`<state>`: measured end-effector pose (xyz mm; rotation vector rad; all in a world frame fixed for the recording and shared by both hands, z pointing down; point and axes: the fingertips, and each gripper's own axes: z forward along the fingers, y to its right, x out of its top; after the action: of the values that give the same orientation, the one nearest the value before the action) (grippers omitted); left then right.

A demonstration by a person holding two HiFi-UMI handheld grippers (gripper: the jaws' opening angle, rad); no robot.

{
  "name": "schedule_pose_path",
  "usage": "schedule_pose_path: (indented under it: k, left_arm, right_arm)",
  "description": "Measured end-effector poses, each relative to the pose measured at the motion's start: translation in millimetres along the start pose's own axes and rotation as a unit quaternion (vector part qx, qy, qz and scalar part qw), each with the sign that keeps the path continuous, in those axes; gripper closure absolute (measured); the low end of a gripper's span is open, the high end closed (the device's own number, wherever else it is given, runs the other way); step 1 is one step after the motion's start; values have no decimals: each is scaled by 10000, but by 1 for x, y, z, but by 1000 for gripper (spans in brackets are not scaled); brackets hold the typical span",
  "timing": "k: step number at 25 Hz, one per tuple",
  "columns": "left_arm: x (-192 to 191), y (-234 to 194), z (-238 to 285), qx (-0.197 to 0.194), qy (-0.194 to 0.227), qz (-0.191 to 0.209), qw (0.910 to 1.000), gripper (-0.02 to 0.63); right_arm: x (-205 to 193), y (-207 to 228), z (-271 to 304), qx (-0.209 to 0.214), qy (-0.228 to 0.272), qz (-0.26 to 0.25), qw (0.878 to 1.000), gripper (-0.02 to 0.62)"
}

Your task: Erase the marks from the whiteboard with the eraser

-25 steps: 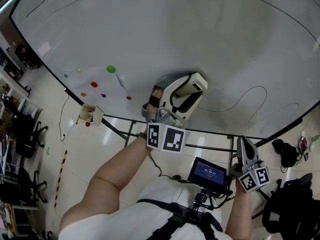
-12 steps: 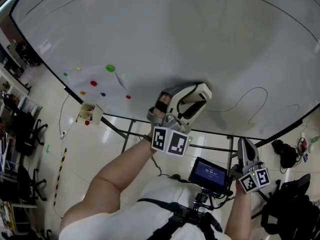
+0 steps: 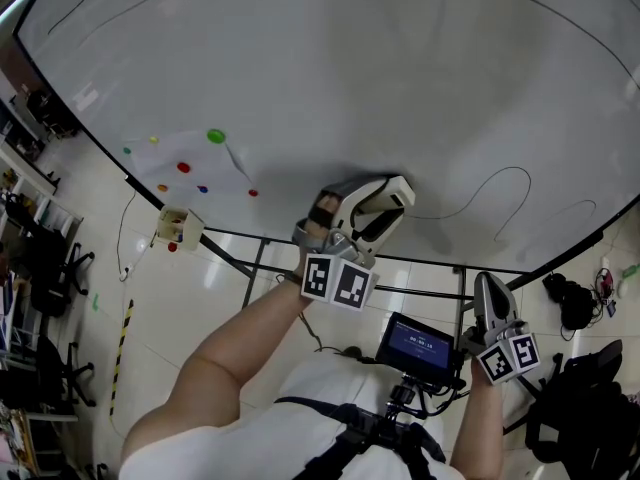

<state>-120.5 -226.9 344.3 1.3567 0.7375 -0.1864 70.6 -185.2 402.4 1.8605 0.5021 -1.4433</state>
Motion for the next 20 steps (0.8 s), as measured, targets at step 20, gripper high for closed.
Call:
schedule_pose_path:
  k: [20]
  left_arm:
    - [-34,49,5,-456,-139,321,9983,311]
  right_arm:
    - [-6,4,-5,-184,4,66,9998,580]
